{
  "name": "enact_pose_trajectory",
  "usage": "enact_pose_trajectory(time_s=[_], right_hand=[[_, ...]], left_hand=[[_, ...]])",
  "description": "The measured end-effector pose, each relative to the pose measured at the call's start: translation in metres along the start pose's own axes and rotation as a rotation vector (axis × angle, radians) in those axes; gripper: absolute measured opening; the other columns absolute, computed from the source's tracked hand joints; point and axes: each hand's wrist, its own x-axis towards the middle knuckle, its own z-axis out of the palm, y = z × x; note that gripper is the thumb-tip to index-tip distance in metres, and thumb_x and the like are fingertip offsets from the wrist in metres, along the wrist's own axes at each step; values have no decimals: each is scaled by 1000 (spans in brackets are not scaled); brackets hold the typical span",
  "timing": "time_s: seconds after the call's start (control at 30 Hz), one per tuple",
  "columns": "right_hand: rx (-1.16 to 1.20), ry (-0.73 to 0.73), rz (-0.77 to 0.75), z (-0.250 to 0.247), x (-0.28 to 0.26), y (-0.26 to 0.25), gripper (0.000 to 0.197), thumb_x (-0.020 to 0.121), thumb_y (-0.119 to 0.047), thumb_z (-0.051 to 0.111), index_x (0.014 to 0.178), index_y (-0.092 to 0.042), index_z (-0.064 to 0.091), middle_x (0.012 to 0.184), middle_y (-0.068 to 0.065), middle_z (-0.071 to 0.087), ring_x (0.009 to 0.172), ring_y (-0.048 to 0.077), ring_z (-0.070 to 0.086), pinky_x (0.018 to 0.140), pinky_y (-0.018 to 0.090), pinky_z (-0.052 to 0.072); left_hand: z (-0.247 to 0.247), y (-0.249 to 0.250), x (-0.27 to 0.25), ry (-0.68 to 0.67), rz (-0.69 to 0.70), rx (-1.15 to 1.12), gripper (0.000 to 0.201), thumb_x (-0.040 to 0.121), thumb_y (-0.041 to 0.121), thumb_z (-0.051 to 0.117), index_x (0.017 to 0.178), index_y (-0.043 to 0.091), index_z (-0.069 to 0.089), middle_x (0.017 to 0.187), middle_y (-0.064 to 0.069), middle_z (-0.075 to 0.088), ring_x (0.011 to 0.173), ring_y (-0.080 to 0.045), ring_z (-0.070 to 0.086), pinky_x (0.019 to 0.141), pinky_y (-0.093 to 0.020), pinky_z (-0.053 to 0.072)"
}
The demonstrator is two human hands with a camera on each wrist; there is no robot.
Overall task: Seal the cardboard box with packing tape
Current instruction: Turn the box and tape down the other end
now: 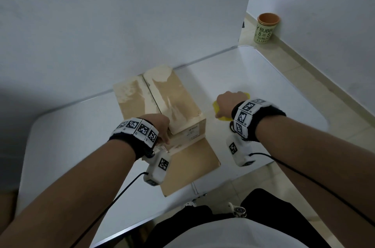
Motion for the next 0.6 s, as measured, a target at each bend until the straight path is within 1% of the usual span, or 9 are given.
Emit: enact_pose_trajectory(time_s=[0.07,0.13,0.17,0.2,0.27,0.3,0.4,0.53,0.6], right_hand=[[-15,12,21,3,4,4,37,84,-47,64,75,-13,54,67,0,53,76,26,59,84,37,40],[-17,-37,13,14,9,6,35,81,-47,66,79,-13,61,69,1,59,74,25,62,79,36,39],[-22,-32,6,20,12,6,34,81,-47,66,80,-14,62,71,1,62,73,25,62,80,37,38],[-17,-6,7,24,14,6,34,82,-47,65,80,-14,60,72,0,62,73,25,61,85,38,38],[-34,35,11,28,15,8,34,85,-48,61,78,-17,53,70,-1,53,75,24,54,95,42,32],[-47,58,15,28,15,8,33,86,-49,59,79,-17,51,70,-1,50,75,24,52,97,42,30],[-65,99,22,25,19,8,31,87,-47,57,77,-19,50,72,-2,50,74,23,51,98,41,26],[-71,103,17,25,27,4,35,87,-44,57,65,-20,44,64,-3,47,62,19,48,99,42,25],[-77,112,8,26,31,2,37,88,-44,56,63,-20,43,64,-3,48,63,20,49,100,42,24]], left_hand=[[0,1,-1,2,-5,10,37,82,30,75,93,-5,70,77,-10,67,77,-26,68,82,-40,58],[0,1,-1,-1,-8,12,37,83,30,75,93,-5,70,77,-10,66,77,-25,67,82,-40,58],[0,1,-1,-4,-9,7,37,83,29,75,94,-5,70,77,-11,67,79,-26,69,82,-40,58],[0,0,0,-6,-10,1,38,83,29,75,95,-6,71,78,-11,67,82,-27,70,82,-40,58],[0,0,0,-9,-9,-5,39,83,30,75,96,-7,70,80,-12,69,86,-28,71,82,-41,58],[0,0,0,-10,-11,-5,39,83,30,74,96,-6,70,82,-13,69,86,-28,71,82,-41,58],[0,0,0,-15,-7,0,38,83,31,74,95,-5,70,86,-14,72,85,-27,71,81,-41,58],[1,-1,0,-12,5,-12,37,82,30,75,93,-5,71,78,-11,68,84,-27,72,80,-41,59],[0,-2,-1,-9,12,-14,37,82,30,75,92,-6,71,75,-10,67,83,-27,72,80,-41,59]])
